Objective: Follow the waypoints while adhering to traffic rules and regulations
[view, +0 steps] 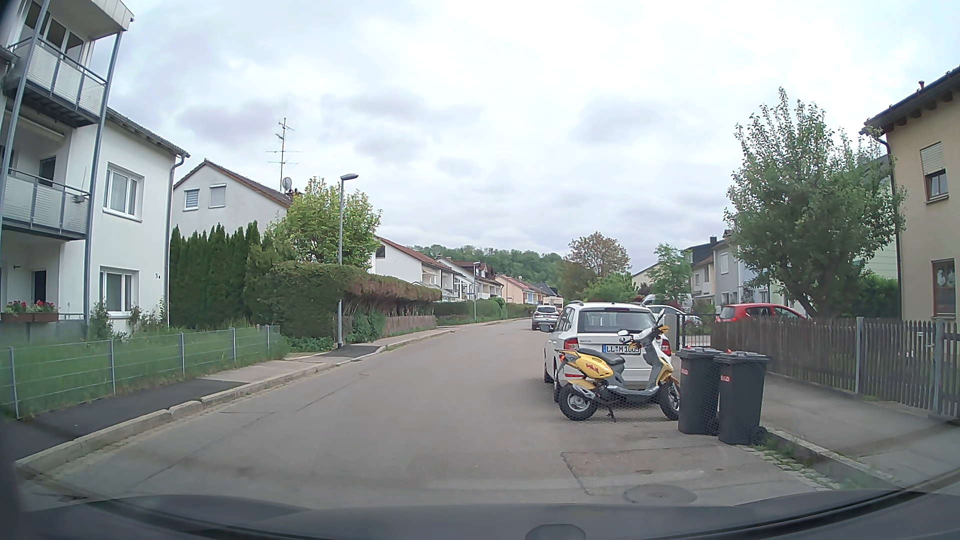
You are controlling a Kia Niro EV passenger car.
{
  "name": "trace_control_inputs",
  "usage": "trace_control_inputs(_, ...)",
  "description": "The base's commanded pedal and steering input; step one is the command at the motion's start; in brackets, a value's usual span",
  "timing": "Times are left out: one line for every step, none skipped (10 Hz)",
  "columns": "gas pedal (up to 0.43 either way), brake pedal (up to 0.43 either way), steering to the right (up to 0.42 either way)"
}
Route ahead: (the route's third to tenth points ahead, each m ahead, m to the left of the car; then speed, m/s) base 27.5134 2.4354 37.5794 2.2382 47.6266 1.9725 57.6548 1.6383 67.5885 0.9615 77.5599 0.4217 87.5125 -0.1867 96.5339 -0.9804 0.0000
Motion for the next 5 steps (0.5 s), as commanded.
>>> trace_control_inputs(0.000,0.232,-0.008)
trace_control_inputs(0.000,0.232,-0.008)
trace_control_inputs(0.000,0.232,-0.008)
trace_control_inputs(0.000,0.232,-0.008)
trace_control_inputs(0.000,0.232,-0.009)
